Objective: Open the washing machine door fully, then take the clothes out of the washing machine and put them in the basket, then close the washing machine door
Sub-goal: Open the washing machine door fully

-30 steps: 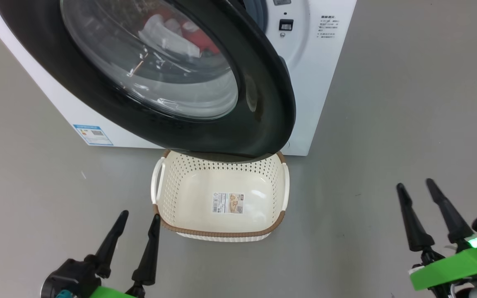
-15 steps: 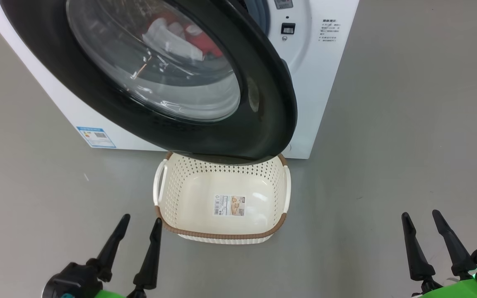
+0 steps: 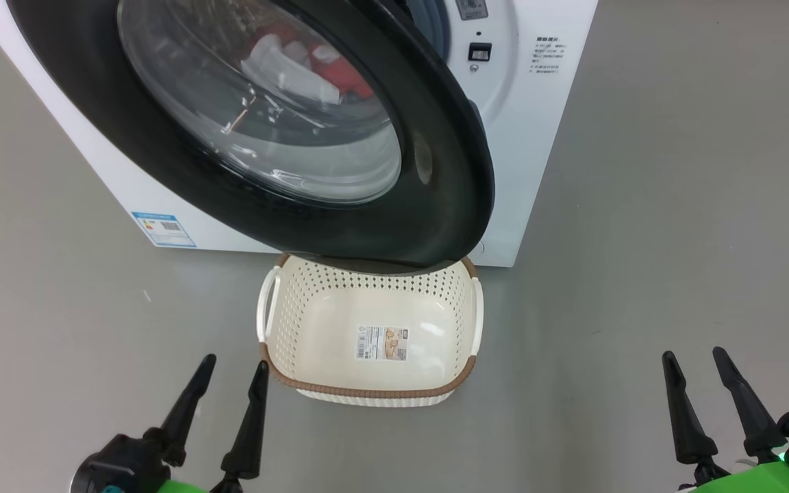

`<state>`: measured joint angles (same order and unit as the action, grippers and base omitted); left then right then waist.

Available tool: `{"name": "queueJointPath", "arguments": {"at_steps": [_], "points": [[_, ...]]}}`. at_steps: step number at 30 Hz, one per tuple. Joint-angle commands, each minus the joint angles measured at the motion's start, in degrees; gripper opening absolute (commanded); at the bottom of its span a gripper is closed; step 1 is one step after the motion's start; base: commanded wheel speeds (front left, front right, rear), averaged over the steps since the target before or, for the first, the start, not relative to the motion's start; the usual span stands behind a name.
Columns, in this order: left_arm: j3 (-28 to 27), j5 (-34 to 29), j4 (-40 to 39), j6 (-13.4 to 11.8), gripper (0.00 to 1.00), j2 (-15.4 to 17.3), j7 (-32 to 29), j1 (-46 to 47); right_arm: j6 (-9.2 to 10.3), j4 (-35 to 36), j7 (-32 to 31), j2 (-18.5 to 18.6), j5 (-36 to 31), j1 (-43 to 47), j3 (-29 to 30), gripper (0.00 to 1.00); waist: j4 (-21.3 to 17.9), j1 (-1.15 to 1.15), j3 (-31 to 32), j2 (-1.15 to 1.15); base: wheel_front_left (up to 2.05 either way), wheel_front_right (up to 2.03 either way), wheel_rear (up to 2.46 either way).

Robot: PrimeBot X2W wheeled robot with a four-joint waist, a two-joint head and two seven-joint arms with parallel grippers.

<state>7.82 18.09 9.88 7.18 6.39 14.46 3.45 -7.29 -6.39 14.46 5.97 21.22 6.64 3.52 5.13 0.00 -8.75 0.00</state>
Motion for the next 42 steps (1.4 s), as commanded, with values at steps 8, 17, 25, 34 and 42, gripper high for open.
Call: {"name": "queueJointPath", "arguments": {"at_steps": [8, 17, 25, 34, 42], "points": [[-1.73, -0.67, -1.38, 0.31, 1.0, 0.56, 0.54, 0.58, -0.2, 4.01, 0.53, -0.04, 6.79, -5.4, -3.62, 0.0, -0.26, 0.0, -0.57, 0.0, 0.0, 0.0, 0.0], [-0.34, -0.35, -1.27, 0.31, 1.0, 0.69, 0.54, 1.79, -0.2, 3.89, 0.53, 2.45, 17.76, -20.9, -10.26, 0.0, 0.52, 0.0, -1.78, 0.0, 0.0, 0.0, 0.0], [1.34, 0.26, -0.83, 0.31, 1.0, 0.54, 0.54, 3.25, -0.2, 0.6, 0.53, 6.36, 23.85, -32.85, -15.14, 0.0, 2.53, 0.0, -2.99, 0.0, 0.0, 0.0, 0.0], [2.56, 0.74, -0.2, 0.31, 1.0, 0.09, 0.54, 3.92, -0.2, -7.5, -0.41, 13.41, 41.62, -42.81, -28.52, 0.0, 4.17, 0.0, -3.83, 0.0, 0.0, 0.0, 0.0], [3.58, 1.31, 0.18, 0.31, 1.0, 0.07, 0.54, 5.0, -0.2, -10.2, -8.04, 17.56, 57.67, -49.91, -35.39, 0.0, 4.86, 0.0, -5.48, 0.0, 0.0, 0.0, 0.0]]}}
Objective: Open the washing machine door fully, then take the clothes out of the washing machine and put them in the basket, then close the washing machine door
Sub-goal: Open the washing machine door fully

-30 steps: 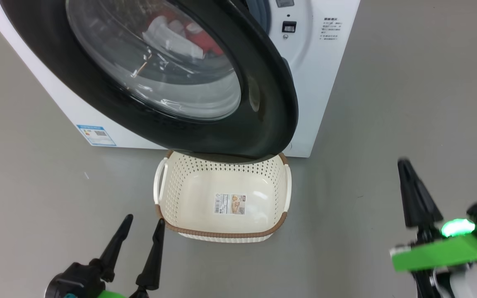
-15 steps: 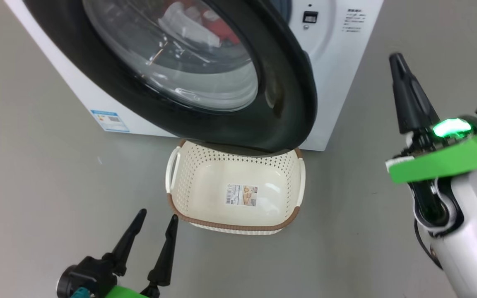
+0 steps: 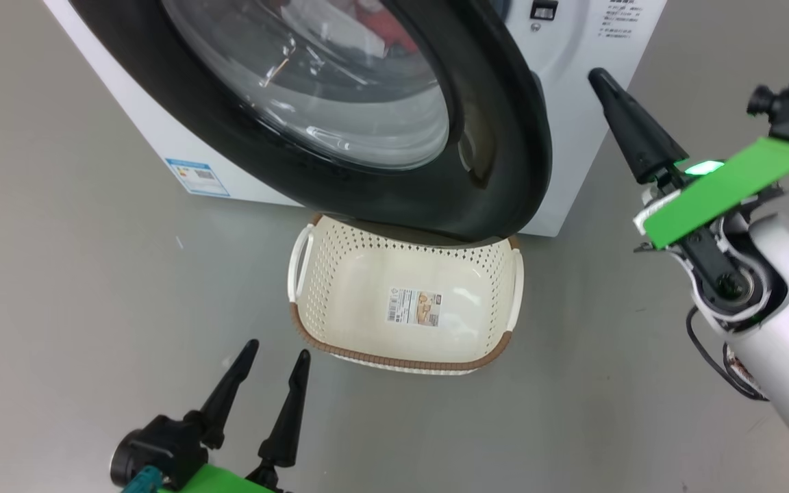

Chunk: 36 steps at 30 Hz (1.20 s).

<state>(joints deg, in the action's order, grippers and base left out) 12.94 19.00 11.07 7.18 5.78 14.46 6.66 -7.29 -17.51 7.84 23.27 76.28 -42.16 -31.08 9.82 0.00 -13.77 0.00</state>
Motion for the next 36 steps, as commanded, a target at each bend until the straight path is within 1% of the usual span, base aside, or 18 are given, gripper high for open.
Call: {"name": "queueJointPath", "arguments": {"at_steps": [1, 4, 5, 11, 16, 24, 36], "points": [[-1.31, 0.45, -0.94, 0.31, 1.0, 0.77, 0.54, 1.94, -0.2, 1.01, -3.19, 0.27, 4.99, -1.82, -1.1, 0.0, 0.21, 0.0, -0.72, 0.0, 0.0, 0.0, 0.0], [-0.76, 0.64, -0.87, 0.31, 1.0, 0.95, 0.54, 2.46, -0.2, 0.63, -8.46, 0.78, 10.4, -3.7, -1.65, 0.0, 0.37, 0.0, -1.27, 0.0, 0.0, 0.0, 0.0], [-0.76, 0.64, -0.87, 0.31, 1.0, 0.95, 0.54, 2.46, -0.2, 0.63, -8.46, 0.78, 10.4, -3.7, -1.65, 0.0, 0.37, 0.0, -1.27, 0.0, 0.0, 0.0, 0.0], [-0.01, 1.09, -0.93, 0.31, 1.0, 1.05, 0.54, 3.67, -0.2, -2.03, -17.3, 0.84, 17.07, -6.85, -1.04, 0.0, 0.92, 0.0, -2.74, 0.0, 0.0, 0.0, 0.0], [0.15, 1.38, -0.82, 0.31, 1.0, 0.92, 0.54, 4.12, -0.2, -5.38, -23.89, -0.17, 20.22, -8.42, -0.95, 0.0, 1.35, 0.0, -3.27, 0.0, 0.0, 0.0, 0.0], [0.0, 1.48, -0.57, 0.31, 1.0, 0.56, 0.54, 4.19, -0.2, -7.57, -29.8, -1.73, 21.12, -8.86, -1.04, 0.0, 1.88, 0.0, -3.01, 0.0, 0.0, 0.0, 0.0], [-0.92, 1.12, -0.14, 0.31, 1.0, 0.07, 0.54, 2.19, -0.2, -3.27, -33.96, -2.74, 20.65, -2.63, -0.85, 0.0, 3.17, 0.0, 0.68, 0.0, 0.0, 0.0, 0.0]]}}
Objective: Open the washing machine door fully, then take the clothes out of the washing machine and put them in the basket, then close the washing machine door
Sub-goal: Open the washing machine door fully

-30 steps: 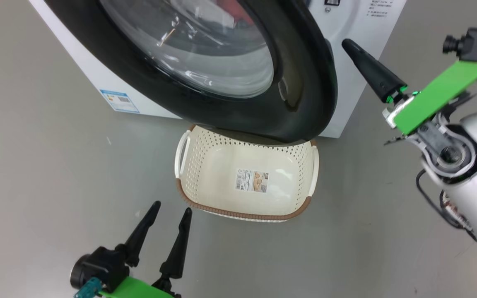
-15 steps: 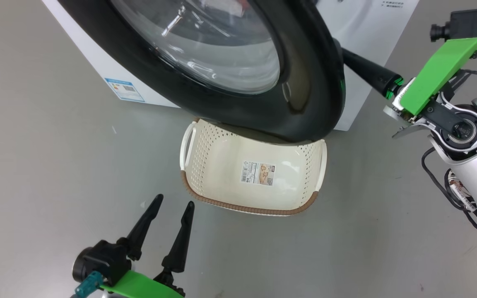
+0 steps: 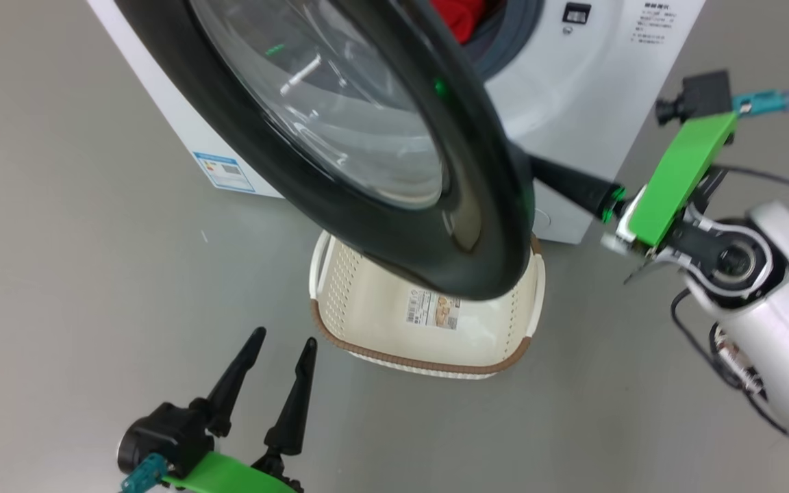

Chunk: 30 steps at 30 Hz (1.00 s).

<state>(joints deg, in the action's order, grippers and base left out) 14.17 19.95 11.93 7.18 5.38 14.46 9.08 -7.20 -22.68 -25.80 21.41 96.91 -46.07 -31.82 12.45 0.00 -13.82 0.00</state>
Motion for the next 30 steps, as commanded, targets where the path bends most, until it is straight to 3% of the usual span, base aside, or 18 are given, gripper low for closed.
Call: {"name": "queueJointPath", "arguments": {"at_steps": [1, 30], "points": [[-2.43, 0.17, -0.96, 0.31, 1.0, 0.38, 0.54, -0.43, -0.29, 2.37, -0.52, -1.06, -0.02, 1.99, -0.1, 0.0, 0.73, 0.0, 1.06, 0.0, 0.0, 0.0, 0.0], [-6.39, -0.95, 0.83, 0.31, 1.0, -1.25, 0.54, -5.39, -0.29, 7.16, -4.77, -9.16, -2.89, 13.89, 0.15, 0.0, 10.27, 0.0, 7.56, 0.0, 0.0, 0.0, 0.0]]}}
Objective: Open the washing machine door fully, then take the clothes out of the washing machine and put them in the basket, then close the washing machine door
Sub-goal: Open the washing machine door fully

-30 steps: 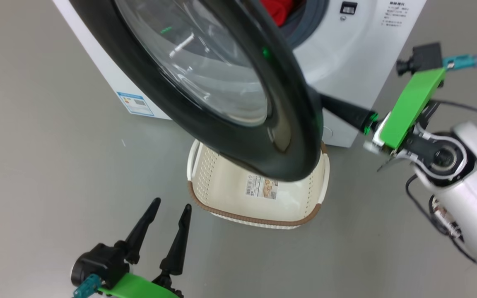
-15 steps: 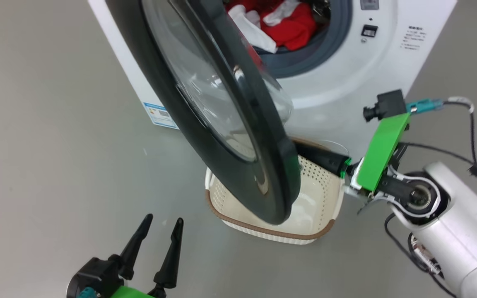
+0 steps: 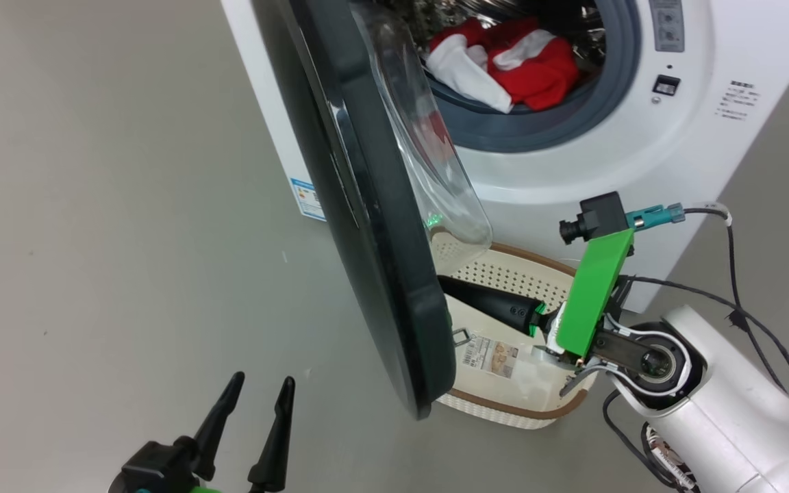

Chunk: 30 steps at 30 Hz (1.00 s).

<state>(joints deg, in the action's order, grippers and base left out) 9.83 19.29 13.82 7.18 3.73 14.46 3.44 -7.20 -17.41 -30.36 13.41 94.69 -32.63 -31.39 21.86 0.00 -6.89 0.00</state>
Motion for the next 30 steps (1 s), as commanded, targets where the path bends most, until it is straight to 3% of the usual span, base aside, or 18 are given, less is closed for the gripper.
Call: {"name": "queueJointPath", "arguments": {"at_steps": [1, 18, 30], "points": [[-2.2, -0.31, -0.97, 0.31, 1.0, 0.34, 0.54, 0.16, -0.29, 1.86, -0.32, -1.47, -0.77, 0.65, -0.26, 0.0, 1.24, 0.0, 0.78, 0.0, 0.0, 0.0, 0.0], [-4.67, -1.91, -0.4, 0.31, 1.0, -0.58, 0.54, -0.98, -0.29, 0.79, -0.63, -6.55, -2.27, 3.03, 0.41, 0.0, 6.29, 0.0, 3.22, 0.0, 0.0, 0.0, 0.0], [-6.92, -2.31, -1.62, 0.31, 1.0, -0.8, 0.54, -1.74, -0.29, -0.34, -0.59, -9.02, -2.98, 2.8, -0.3, 0.0, 6.92, 0.0, 3.13, 0.0, 0.0, 0.0, 0.0]]}}
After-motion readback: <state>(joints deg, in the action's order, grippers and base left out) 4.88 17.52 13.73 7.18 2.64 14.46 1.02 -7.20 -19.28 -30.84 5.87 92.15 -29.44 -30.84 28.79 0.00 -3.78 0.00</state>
